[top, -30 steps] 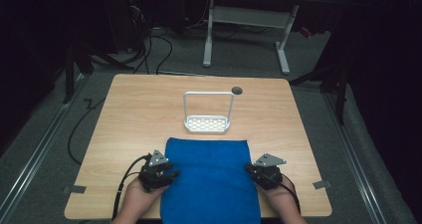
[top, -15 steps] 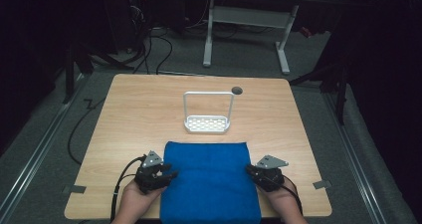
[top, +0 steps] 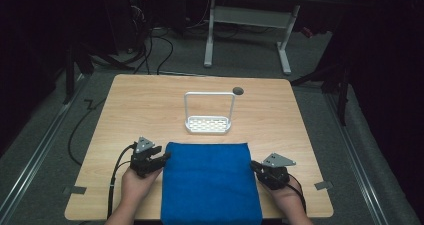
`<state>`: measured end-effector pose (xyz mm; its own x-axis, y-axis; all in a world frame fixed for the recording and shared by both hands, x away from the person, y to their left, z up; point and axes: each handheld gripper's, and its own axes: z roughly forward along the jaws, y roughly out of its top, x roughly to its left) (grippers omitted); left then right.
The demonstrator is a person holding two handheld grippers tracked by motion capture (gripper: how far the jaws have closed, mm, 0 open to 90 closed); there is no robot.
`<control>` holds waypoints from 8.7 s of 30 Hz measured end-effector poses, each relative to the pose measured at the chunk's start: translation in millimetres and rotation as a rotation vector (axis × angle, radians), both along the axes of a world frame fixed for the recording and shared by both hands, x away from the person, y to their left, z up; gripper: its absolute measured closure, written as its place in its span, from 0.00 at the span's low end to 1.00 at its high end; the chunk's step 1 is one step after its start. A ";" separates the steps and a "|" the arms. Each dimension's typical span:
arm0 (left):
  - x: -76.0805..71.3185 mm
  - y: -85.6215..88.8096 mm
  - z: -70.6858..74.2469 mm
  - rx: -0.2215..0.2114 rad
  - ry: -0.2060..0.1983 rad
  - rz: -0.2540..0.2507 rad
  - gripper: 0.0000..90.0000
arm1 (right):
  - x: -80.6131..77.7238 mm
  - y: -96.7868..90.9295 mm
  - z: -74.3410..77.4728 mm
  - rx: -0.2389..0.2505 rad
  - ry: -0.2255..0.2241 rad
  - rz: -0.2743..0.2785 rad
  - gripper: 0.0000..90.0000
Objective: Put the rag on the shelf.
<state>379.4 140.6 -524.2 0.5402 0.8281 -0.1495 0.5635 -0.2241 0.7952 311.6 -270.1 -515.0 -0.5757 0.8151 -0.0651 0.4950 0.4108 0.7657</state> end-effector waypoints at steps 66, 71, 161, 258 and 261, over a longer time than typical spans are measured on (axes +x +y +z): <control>32.6 -14.4 -11.3 0.035 0.054 -0.026 0.96 | 73.1 22.3 -15.5 0.034 0.067 -0.136 0.98; 30.9 -14.0 -10.3 0.034 0.035 -0.034 0.97 | 69.0 23.0 -9.9 0.060 0.033 -0.127 0.98; -35.1 5.8 184.1 -0.205 -0.597 -0.034 0.98 | -6.4 26.3 175.6 0.288 -0.584 -0.033 0.98; 136.1 -21.1 66.2 0.079 -0.183 -0.032 0.98 | 181.0 20.0 77.4 0.148 -0.186 -0.182 0.98; 134.6 -20.8 59.4 0.073 -0.169 -0.034 0.98 | 179.9 21.6 72.5 0.148 -0.176 -0.176 0.98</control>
